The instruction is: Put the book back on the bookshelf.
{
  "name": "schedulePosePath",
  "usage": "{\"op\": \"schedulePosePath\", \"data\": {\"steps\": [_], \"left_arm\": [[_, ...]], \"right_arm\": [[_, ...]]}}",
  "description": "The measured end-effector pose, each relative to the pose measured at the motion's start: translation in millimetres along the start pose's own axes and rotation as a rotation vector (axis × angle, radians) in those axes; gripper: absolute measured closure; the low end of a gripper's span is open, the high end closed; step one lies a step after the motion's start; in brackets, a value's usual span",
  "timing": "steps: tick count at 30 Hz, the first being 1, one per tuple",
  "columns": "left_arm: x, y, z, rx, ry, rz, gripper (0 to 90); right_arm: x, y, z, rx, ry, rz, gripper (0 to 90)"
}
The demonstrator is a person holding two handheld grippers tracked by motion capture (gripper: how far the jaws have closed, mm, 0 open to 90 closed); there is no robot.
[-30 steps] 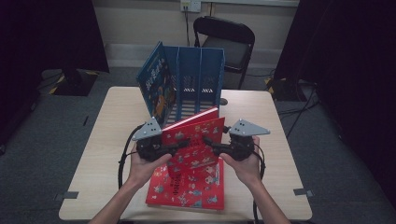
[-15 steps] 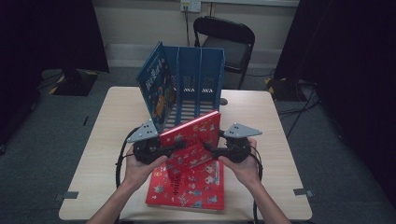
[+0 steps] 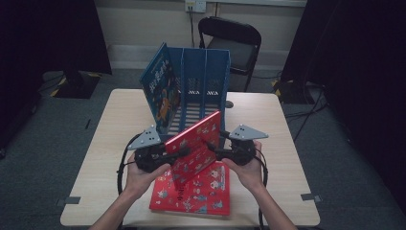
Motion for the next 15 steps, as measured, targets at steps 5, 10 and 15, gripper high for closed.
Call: {"op": "schedulePosePath", "data": {"steps": [5, 10, 15], "left_arm": [[2.1, 0.8, 0.3, -0.006, 0.001, -0.01, 69.9], [7.7, 2.1, -0.2, -0.018, -0.01, -0.02, 64.5], [8.5, 2.4, -0.7, -0.018, -0.031, -0.008, 62.0]], "right_arm": [[0.6, -0.5, 0.6, 0.002, 0.007, -0.002, 34.4], [0.9, -0.7, -0.8, 0.007, 0.006, -0.012, 35.0], [1.4, -1.4, -0.1, 0.009, 0.009, -0.012, 34.4]]}}
Point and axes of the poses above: each handheld gripper's, and its own axes: z roughly backward along the jaws, y roughly out of its top, x roughly to its right, the point moved 1 cm from there along -z, roughly forward along the jaws, and after that the axes turned 5 degrees about y, right-handed, at the moved point
